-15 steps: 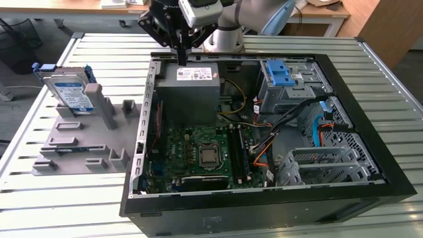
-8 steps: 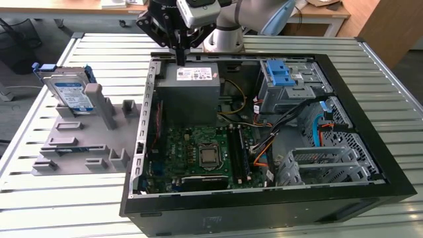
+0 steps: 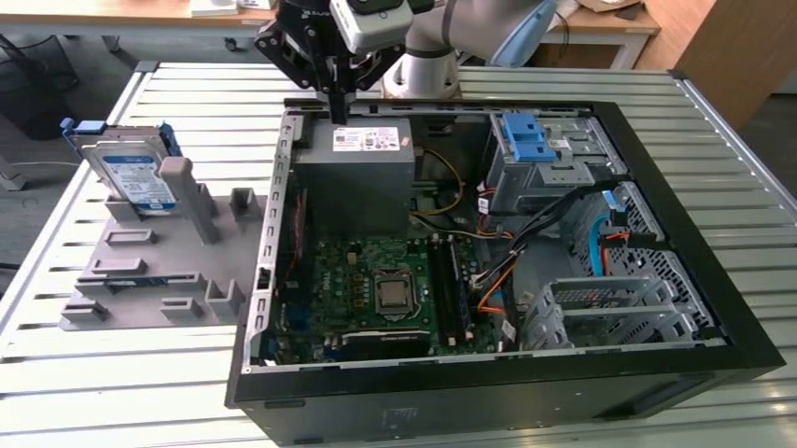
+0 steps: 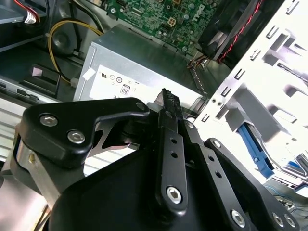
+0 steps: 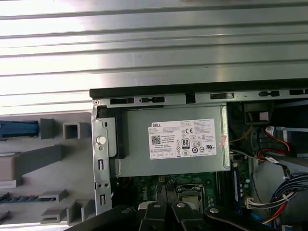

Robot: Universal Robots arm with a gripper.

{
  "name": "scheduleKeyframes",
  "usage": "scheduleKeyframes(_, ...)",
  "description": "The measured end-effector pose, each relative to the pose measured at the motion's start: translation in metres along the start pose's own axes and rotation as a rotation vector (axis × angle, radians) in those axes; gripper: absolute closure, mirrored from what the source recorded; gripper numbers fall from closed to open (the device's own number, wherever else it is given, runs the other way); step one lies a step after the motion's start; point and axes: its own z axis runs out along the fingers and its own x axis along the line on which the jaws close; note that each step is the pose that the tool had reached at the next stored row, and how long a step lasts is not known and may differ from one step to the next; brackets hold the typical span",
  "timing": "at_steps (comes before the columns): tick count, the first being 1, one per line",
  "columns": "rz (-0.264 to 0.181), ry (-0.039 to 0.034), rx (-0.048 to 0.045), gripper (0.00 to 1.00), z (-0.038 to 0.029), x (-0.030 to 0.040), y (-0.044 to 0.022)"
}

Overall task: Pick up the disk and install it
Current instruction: 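Reach for the disk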

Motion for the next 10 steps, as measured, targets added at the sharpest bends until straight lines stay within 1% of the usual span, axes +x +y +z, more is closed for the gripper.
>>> scheduleKeyframes(10, 0.000, 0.0041, 0.0004, 0.89, 0.0004, 0.0019, -0.0002)
